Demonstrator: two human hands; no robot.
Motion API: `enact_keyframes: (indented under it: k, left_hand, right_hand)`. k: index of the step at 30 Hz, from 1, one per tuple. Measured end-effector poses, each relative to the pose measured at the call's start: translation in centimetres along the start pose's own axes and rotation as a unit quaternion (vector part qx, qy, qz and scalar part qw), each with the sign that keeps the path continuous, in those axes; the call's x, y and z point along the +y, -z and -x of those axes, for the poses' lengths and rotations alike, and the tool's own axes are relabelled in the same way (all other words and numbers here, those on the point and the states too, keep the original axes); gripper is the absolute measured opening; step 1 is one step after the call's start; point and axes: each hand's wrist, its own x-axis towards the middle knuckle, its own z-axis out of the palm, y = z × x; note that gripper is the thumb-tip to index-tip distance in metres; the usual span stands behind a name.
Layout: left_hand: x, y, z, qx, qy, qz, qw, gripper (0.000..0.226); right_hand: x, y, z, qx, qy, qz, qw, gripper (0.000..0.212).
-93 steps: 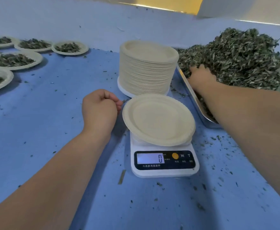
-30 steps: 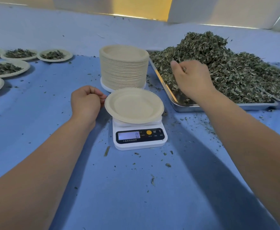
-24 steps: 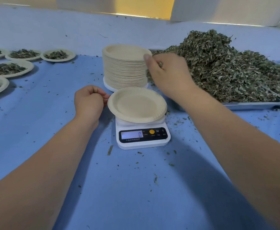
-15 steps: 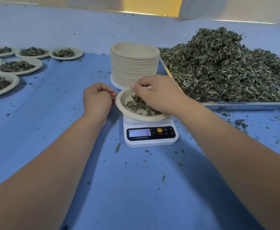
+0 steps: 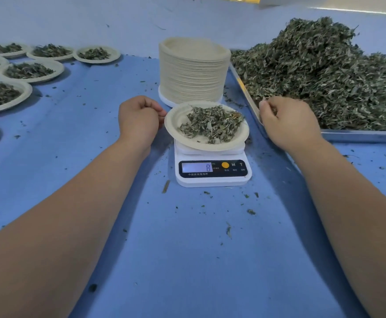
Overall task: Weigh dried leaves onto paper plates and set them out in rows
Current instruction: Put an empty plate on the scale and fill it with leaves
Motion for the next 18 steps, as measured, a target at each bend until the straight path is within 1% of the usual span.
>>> enact_keyframes:
  k: [2, 8, 13, 16, 18]
  left_hand:
    - [0.0, 0.0, 0.0, -0.003, 0.001, 0.002, 1.000, 0.038]
    - [0.1, 0.0, 0.0, -0.001, 0.004, -0.007, 1.000, 0.038]
    - [0.1, 0.0, 0.1, 0.001, 0.004, -0.011, 1.000, 0.038]
    - [0.1, 0.1, 0.0, -0.002, 0.001, -0.008, 1.000, 0.039]
    - [0.0, 0.1, -0.1, 0.000, -0.001, -0.007, 1.000, 0.039]
  right_hand:
    - [0.2, -0.4, -0.1, -0.014, -0.020, 0.024, 0.999, 0.047]
    - [0.6, -0.9, -0.2, 0.000, -0.046, 0.039, 0.998, 0.047]
    - [0.5, -1.0, 0.0, -0.018, -0.042, 0.062, 0.997, 0.049]
    - [0.7, -0.6, -0.1, -0.009, -0.037, 0.026, 0.999, 0.052]
    - [1.1, 0.1, -0.3, 0.038, -0.059, -0.017, 0.997, 0.053]
